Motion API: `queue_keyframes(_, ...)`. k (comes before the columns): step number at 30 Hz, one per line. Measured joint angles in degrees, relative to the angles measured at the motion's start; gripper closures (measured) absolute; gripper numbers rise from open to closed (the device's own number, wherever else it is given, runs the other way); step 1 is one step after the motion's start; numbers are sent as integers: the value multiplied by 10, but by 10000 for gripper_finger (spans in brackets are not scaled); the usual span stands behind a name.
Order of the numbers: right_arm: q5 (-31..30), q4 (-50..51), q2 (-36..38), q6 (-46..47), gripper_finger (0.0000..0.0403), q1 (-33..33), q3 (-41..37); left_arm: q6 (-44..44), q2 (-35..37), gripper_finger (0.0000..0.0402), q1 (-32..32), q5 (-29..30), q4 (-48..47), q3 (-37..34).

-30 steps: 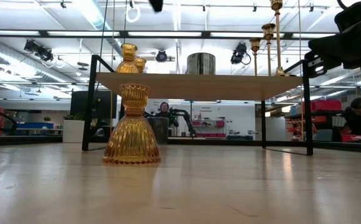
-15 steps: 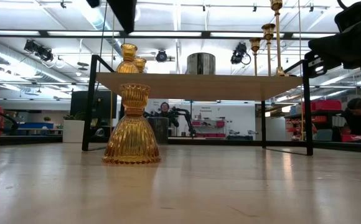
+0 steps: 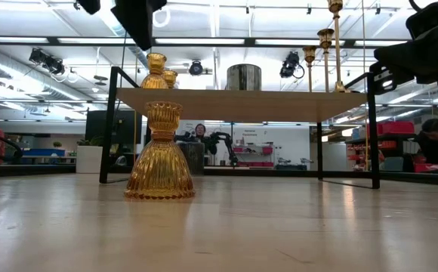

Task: Pick & Place candle stick holders
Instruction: Put the glass candle holder on the shelf aligned with the other glass candle holder

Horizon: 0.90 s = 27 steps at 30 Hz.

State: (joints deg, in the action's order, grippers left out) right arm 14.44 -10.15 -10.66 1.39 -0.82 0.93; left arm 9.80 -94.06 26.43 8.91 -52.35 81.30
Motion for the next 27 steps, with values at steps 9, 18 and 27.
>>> queue_keyframes(9,0,0,0,0,389,0,0,-2,-24,59,1,-11,39,0)
queue_keyframes(18,0,0,0,0,389,0,0,-48,-71,67,-2,18,58,0)
queue_keyframes(27,0,0,0,0,389,0,0,-37,-73,67,-28,37,57,-1)
